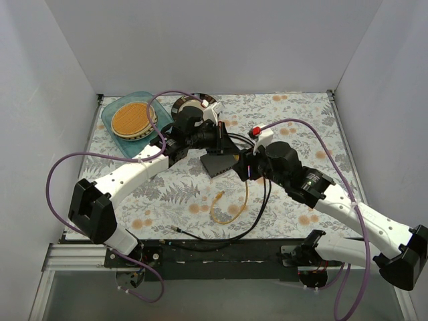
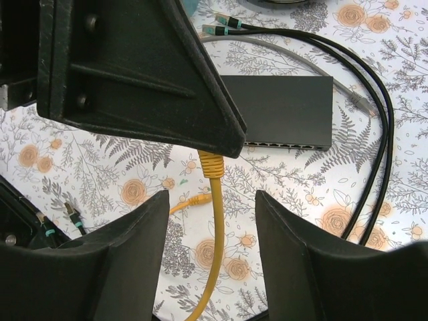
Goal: Insert the plug into the switch port
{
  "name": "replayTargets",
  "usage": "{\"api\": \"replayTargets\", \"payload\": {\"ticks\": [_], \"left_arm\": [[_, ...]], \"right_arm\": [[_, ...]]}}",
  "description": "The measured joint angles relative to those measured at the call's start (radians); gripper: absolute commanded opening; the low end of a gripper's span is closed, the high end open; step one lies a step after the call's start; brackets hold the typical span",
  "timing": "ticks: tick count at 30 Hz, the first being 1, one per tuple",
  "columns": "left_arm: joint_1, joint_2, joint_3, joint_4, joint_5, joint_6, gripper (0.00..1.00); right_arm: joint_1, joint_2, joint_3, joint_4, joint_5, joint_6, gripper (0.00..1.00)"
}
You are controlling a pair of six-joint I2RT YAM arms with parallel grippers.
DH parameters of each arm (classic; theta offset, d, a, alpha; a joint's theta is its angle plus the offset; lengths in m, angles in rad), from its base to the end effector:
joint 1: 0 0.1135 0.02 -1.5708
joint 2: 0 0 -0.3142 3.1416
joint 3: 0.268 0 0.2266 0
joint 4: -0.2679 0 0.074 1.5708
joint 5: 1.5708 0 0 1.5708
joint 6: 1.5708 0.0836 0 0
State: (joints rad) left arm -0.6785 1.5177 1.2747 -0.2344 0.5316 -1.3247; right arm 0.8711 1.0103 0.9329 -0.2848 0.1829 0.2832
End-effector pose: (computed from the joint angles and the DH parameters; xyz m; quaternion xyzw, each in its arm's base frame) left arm 0.2533 -0.2587 0.3658 -0.1322 0.8249 -0.5435 0.0814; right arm 0.1543 0.1597 0.3672 -0.1877 0.7993 0.2458 0.5152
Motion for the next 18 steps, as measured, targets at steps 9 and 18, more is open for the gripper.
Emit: {"api": "replayTargets", "payload": {"ticks": [9, 18], "left_arm": [[0.0, 0.0, 0.003, -0.001, 0.0, 0.0, 0.0], [0.0, 0.003, 0.005, -0.001, 0.004, -0.001, 0.0]], "right_arm": [[0.0, 0.03, 0.0, 0.025, -0.002, 0.001, 0.41], [0.0, 0.028, 0.0, 0.05, 0.01, 0.001, 0.05]]}}
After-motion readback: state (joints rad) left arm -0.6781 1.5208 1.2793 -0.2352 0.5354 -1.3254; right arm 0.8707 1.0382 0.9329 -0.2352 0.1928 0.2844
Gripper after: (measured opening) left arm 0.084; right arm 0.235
